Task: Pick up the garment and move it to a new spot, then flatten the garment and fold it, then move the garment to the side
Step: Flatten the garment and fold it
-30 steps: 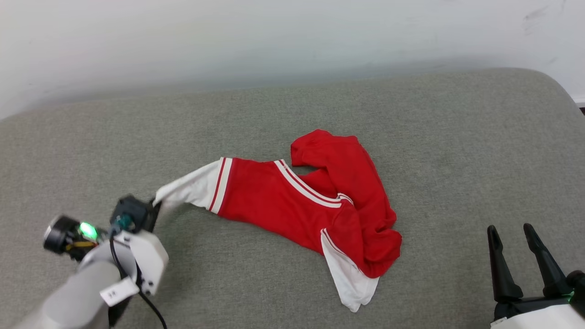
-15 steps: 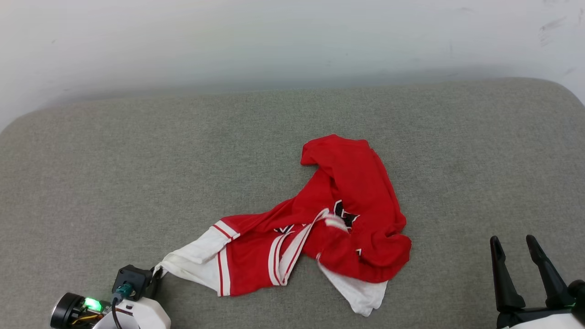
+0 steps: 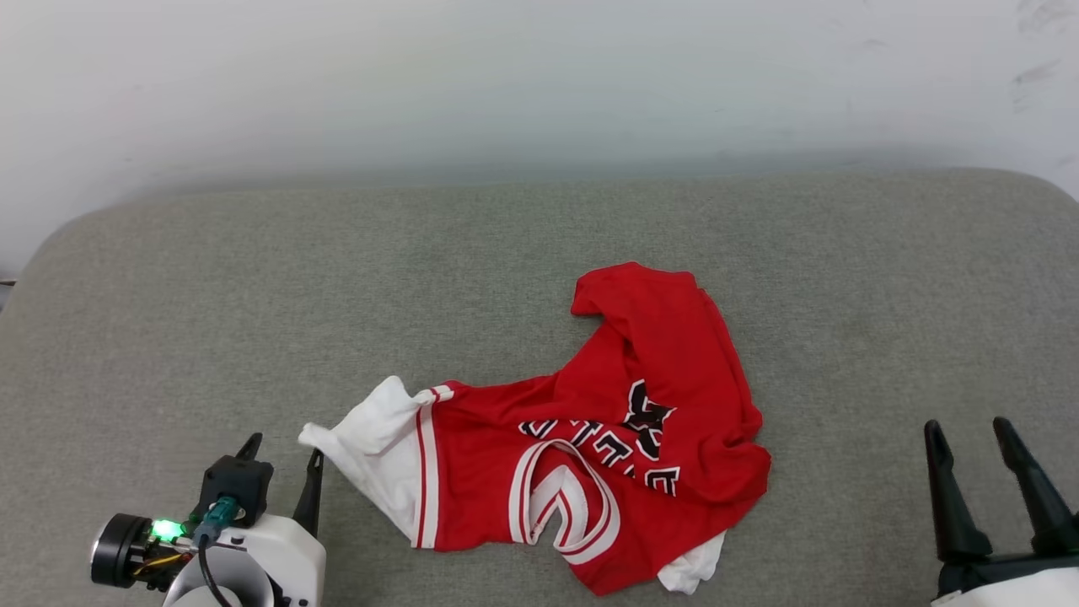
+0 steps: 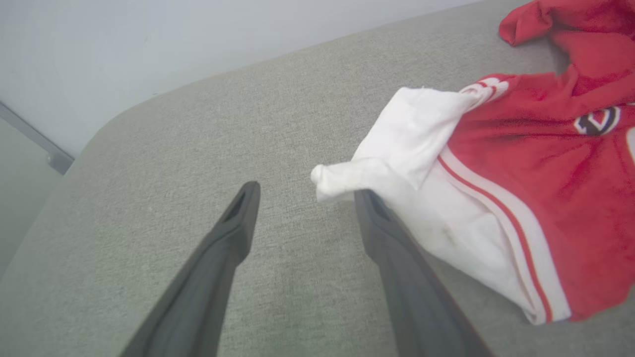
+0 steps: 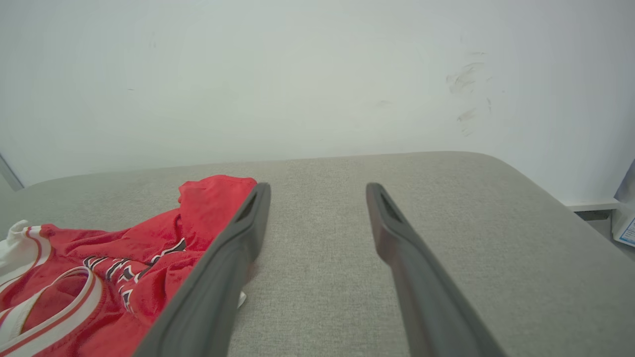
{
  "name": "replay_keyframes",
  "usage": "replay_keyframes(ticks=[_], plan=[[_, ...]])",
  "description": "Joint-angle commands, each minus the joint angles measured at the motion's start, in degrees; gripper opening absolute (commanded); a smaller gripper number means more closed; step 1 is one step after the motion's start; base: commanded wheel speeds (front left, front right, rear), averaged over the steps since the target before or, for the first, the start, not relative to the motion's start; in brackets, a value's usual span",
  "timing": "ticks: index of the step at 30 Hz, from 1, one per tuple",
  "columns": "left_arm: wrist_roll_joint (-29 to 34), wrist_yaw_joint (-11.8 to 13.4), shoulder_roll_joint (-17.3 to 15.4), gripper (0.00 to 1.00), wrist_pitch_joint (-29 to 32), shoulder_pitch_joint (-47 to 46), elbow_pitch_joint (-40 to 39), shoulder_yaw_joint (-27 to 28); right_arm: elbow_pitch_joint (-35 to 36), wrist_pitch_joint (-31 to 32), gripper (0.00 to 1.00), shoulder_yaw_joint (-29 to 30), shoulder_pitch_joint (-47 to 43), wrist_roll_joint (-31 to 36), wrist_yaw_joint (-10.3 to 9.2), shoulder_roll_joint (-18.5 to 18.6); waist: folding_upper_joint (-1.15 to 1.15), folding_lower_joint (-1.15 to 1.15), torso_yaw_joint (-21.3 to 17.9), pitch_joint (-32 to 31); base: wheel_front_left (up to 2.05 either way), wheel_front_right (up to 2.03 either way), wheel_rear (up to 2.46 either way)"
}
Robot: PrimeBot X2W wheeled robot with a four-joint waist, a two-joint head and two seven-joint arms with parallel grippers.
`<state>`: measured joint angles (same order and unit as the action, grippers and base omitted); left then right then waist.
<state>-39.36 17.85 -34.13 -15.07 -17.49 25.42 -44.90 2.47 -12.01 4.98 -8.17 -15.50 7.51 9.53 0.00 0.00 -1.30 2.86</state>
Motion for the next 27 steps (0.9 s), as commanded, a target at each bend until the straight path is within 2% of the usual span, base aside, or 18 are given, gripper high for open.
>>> replay_keyframes(ticks=[1, 5, 10, 13, 19, 24, 27], plan=[[1.2, 1.2, -0.9, 1.00, -0.1, 1.6, -2.8, 1.7, 1.0, 0.4, 1.00, 0.3, 1.3, 0.3, -0.04, 1.3, 0.00, 0.00, 0.6, -0.3, 0.00, 0.00, 0.00], [3.6, 3.5, -1.2, 1.00, -0.1, 2.9, -8.1, 4.2, 2.3, 1.3, 1.00, 0.5, 3.2, 0.4, -0.04, 3.7, 0.00, 0.00, 1.4, -0.3, 0.00, 0.00, 0.00], [7.1, 6.8, -0.7, 1.00, -0.1, 5.1, -15.6, 8.2, 4.6, 3.6, 1.00, -0.5, 8.5, 0.3, -0.04, 8.8, 0.00, 0.00, 2.7, 0.2, 0.00, 0.00, 0.00], [9.0, 8.1, 0.2, 1.00, -0.1, 6.1, -18.9, 10.6, 6.0, 7.2, 1.00, -2.1, 12.1, -0.8, -0.04, 12.5, 0.00, 0.00, 3.5, 1.1, 0.00, 0.00, 0.00], [13.4, 9.5, 2.9, 1.00, -0.1, 7.3, -22.8, 14.0, 6.0, 19.4, 1.00, -9.7, 20.5, -6.5, -0.05, 20.4, 0.00, 0.00, 4.8, 4.2, 0.00, 0.00, 0.00], [16.9, 9.0, 6.1, 1.00, -0.1, 6.8, -24.3, 15.7, 2.1, 32.8, 1.00, -18.7, 28.1, -14.4, -0.05, 26.2, 0.00, 0.00, 5.8, 7.7, 0.00, 0.00, 0.00], [18.5, 8.3, 8.2, 1.00, -0.1, 6.2, -24.4, 16.8, -0.7, 40.9, 1.00, -24.3, 31.7, -19.2, -0.05, 28.2, 0.00, 0.00, 6.3, 9.5, 0.00, 0.00, 0.00]])
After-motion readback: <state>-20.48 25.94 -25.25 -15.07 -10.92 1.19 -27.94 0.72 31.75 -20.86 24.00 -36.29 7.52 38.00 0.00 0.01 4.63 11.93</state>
